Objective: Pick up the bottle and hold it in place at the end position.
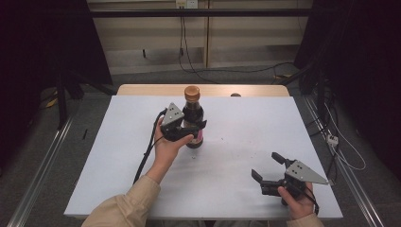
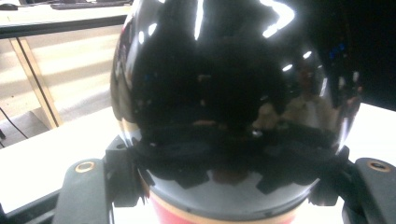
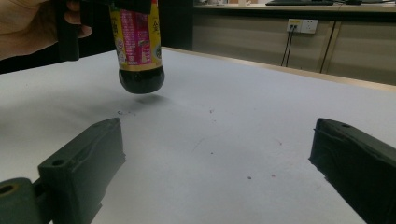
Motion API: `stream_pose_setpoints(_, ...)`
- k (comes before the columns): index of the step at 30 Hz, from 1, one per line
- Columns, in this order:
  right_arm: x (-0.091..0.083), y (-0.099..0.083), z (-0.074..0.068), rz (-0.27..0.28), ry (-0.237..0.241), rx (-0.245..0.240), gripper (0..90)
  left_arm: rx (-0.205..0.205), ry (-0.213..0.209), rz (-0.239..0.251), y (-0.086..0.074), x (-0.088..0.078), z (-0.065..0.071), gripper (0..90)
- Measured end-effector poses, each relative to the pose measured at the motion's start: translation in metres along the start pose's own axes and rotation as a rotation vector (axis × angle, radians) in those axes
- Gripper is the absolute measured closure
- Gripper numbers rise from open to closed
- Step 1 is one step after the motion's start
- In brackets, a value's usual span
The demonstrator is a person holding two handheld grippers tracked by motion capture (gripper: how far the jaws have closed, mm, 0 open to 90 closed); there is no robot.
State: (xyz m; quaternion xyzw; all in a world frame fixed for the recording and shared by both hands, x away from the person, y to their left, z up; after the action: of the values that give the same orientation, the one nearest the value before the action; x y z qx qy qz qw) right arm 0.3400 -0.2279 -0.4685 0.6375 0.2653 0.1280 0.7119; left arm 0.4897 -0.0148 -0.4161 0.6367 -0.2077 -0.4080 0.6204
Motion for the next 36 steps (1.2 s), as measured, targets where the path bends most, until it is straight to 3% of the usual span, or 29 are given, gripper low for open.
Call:
stream_pose_setpoints(4,-0.001,0.0,0.0,0.0,-0.001,0.004,2.2,-0.015,-0.006,0.001,0.0,0.004,0.0,30.3)
stream_pose_setpoints(7,-0.001,0.0,0.001,0.0,-0.004,0.005,2.2,0.003,-0.001,-0.003,0.0,0.007,0.0,30.3)
stream_pose_setpoints(19,-0.003,-0.002,0.002,-0.001,-0.005,0.008,2.2,-0.002,-0.006,-0.01,-0.005,0.018,0.002,30.3)
stream_pose_setpoints(21,-0.003,-0.001,0.002,0.0,-0.005,0.009,2.2,-0.023,-0.007,-0.005,-0.006,0.02,0.004,30.3)
stream_pose_setpoints(22,-0.004,-0.002,0.002,0.0,-0.005,0.007,2.2,-0.006,-0.009,-0.013,-0.007,0.021,0.003,30.3)
stream_pose_setpoints(27,-0.004,-0.002,0.003,-0.001,-0.004,0.011,2.2,-0.02,-0.013,-0.012,-0.008,0.027,0.005,30.3)
stream_pose_setpoints(36,-0.007,-0.004,0.004,-0.001,-0.009,0.015,2.2,-0.001,-0.013,-0.02,-0.01,0.036,0.005,30.3)
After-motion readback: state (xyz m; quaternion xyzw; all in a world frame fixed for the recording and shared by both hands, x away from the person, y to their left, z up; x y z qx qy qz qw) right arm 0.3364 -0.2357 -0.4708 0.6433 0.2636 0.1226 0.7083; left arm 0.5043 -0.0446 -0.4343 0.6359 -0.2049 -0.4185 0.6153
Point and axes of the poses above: each handheld gripper's, and its own axes: x roughly forward along the jaws, y roughly out of its top, z roughly to its right, the point moved 10 cm from there along x, roughly forward along the jaws, and after that the axes turned 5 degrees about -x, right-handed, at the moved point
